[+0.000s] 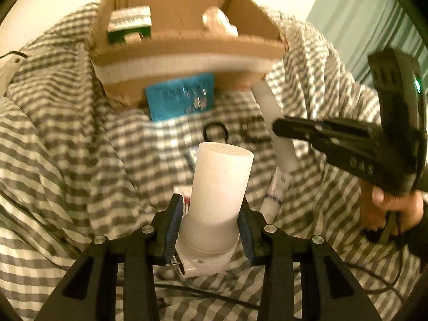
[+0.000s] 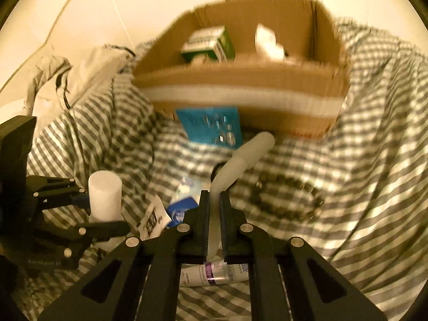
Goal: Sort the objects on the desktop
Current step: 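Grasp the white cylinder with the left tool while the right tool grasps the translucent tube, then carry the white cylinder and translucent tube into the box and release both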
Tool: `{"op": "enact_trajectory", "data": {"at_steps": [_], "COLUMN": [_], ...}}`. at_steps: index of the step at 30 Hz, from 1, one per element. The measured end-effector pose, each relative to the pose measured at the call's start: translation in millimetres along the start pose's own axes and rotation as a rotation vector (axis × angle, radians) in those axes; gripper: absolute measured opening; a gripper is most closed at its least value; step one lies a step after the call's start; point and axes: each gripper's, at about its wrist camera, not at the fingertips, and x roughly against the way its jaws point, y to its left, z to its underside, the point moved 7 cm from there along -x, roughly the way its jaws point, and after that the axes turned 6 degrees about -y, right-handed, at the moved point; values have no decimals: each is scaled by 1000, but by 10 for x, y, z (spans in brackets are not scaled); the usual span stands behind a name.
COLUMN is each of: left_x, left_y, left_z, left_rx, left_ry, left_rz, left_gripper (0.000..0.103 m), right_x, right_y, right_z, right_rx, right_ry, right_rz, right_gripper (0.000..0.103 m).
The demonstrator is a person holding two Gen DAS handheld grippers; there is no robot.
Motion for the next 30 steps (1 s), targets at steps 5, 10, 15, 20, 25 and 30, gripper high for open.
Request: {"op": "enact_trajectory", "data": {"at_steps": [5, 10, 15, 20, 25, 30], "left_x": [197, 410, 560, 684, 785, 881], "left_y": [54, 127, 80, 62, 93, 77], "left_z": [-322, -625, -926, -1162, -1354, -1544], "left_rx": [38, 60, 47, 44, 65, 52], "left_ry": [-101, -206, -290, -357, -413, -461], "left_rz": [-19, -63, -81, -83, -83, -107], "left_gripper": [40, 40, 40, 40, 40, 40], "right_x": [246, 509, 664, 796, 906, 1000], "right_y": [21, 37, 21, 39, 59, 79], "right_z": [-222, -476, -688, -915, -1156, -1363], "right_rx": [18, 37, 51, 83, 106, 121], "right_ry": [-95, -197, -263, -322, -371, -417], "right_rz": [12, 33, 50, 64, 77, 90], "right_gripper": [7, 7, 7, 7, 7, 7]}}
